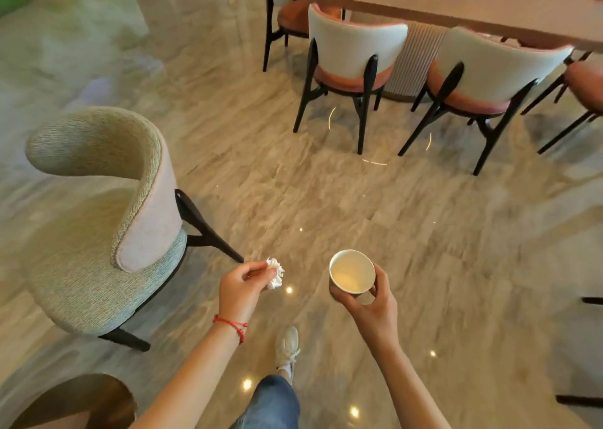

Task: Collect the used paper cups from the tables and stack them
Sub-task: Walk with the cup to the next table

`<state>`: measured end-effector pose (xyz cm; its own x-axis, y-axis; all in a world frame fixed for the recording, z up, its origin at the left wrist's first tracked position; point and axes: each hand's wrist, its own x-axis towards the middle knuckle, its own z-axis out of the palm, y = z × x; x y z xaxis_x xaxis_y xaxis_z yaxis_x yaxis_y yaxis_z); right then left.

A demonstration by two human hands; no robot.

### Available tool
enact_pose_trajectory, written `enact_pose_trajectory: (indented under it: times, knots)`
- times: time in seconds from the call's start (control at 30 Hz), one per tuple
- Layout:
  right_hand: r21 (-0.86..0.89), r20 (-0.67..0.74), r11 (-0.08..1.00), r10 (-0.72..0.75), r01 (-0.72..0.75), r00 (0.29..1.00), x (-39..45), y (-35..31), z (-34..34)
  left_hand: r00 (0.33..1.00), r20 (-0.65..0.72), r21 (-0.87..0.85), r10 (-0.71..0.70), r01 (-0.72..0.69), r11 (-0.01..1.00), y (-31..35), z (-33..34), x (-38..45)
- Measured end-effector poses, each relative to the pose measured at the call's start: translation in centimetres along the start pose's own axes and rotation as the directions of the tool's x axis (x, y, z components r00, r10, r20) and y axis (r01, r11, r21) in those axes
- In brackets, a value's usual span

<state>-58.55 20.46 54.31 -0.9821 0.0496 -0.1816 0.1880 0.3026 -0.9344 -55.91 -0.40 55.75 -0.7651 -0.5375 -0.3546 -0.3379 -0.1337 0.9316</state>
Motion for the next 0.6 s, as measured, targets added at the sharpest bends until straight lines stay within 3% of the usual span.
enact_pose_trajectory:
  times: [0.23, 0.6]
  knots:
    - [-0.003, -0.038, 1.000, -0.008, 0.008, 0.999, 14.2, -4.3, 3.2, 0.999, 0.040, 0.025, -0.001, 0.000, 1.000, 6.2, 4.8, 13.1]
    - [-0.024, -0.012, 0.998, -0.055, 0.055, 0.998, 34.1, -5.6, 5.1, 1.000, -0.023, -0.022, 0.003, -0.004, 1.000, 8.9, 14.5, 30.1]
